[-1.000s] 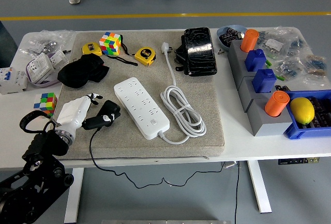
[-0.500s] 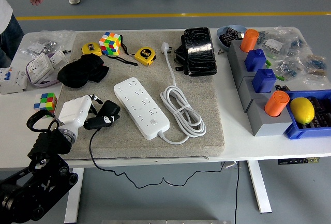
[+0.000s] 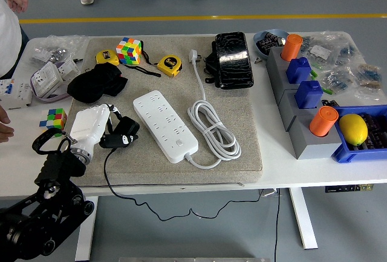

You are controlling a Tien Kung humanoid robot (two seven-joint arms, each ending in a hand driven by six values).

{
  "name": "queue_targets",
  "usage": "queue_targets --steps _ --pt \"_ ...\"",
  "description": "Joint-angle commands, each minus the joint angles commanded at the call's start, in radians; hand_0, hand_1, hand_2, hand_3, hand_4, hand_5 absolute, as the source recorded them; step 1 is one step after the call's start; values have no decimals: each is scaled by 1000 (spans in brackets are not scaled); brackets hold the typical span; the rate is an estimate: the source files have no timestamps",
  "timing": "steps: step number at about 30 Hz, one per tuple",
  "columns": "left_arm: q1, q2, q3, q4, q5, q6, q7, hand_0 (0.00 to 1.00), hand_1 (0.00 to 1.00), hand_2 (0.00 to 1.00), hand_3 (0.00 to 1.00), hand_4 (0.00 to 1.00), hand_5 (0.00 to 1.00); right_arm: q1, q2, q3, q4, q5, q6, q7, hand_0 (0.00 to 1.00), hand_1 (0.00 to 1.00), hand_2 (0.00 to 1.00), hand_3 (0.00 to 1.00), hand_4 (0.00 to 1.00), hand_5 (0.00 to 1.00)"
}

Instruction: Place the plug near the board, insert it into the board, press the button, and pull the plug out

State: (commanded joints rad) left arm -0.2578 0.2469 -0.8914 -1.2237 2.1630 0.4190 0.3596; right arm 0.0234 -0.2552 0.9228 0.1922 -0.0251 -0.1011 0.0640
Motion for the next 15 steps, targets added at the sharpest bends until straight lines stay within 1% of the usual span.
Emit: queue_targets --steps 2,4,5,6,10,11,15 --pt "1 3 0 -7 1 7 -6 185 179 224 467 888 2 0 0 5 1 -4 0 1 492 545 531 505 820 365" --pt "4 12 -2 -23 -9 17 -30 185 179 224 467 888 2 0 0 6 1 -4 -1 1 492 545 531 505 820 365" --pt "5 15 -3 -29 -17 20 -43 184 181 243 472 852 2 0 0 7 1 -5 -1 1 493 545 530 505 819 365" --pt "5 19 -3 -35 -26 25 -59 184 181 243 472 852 2 0 -1 8 1 -6 -1 1 493 545 530 505 819 365" --pt "0 41 1 -43 -94 52 -173 184 181 243 472 852 2 -1 -2 11 2 -8 -2 2 493 545 530 505 819 365" --pt "-3 45 4 -39 -119 55 -205 178 230 331 530 830 2 -1 -2 10 2 -8 -2 2 488 545 530 504 818 365" --pt "-16 57 24 -10 -258 62 -332 178 230 331 530 830 2 0 -3 6 2 -6 -1 2 488 545 530 504 818 365"
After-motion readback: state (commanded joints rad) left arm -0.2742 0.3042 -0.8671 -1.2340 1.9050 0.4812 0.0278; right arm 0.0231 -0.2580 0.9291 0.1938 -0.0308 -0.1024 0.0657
